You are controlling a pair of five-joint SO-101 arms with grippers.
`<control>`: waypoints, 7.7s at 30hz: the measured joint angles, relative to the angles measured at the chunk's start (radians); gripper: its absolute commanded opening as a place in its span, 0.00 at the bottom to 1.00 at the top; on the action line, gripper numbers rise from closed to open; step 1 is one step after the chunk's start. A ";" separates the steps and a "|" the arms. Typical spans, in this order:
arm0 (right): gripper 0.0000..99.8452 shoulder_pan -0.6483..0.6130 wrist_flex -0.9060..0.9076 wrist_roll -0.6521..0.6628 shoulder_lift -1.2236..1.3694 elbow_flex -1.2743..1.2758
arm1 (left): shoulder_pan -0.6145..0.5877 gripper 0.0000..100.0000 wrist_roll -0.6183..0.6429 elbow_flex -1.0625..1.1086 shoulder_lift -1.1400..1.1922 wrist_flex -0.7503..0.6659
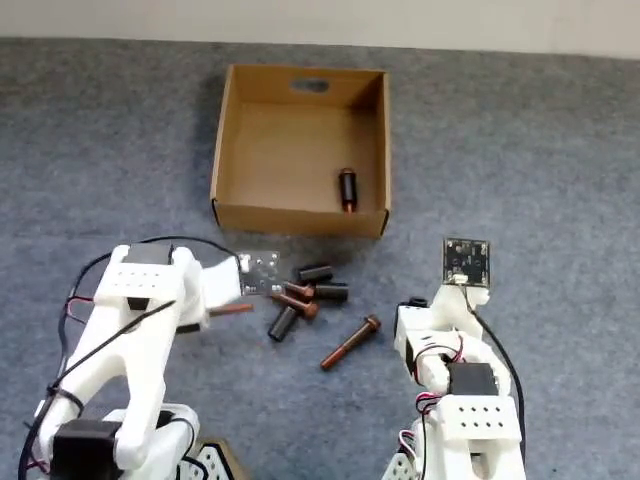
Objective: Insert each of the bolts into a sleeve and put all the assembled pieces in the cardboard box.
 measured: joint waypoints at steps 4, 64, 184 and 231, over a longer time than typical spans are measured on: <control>0.01 0.000 0.000 0.000 0.000 0.000 | -0.006 0.15 0.005 0.000 0.000 -0.038; 0.01 0.000 0.000 0.000 0.000 0.000 | 0.021 0.01 2.234 0.334 -0.121 -0.466; 0.01 -0.305 -0.559 0.000 -0.003 -0.006 | 0.321 0.01 1.691 0.272 -1.115 -0.721; 0.01 -0.305 -0.697 0.000 -0.002 0.044 | 0.638 0.01 1.531 -0.011 -0.446 -0.850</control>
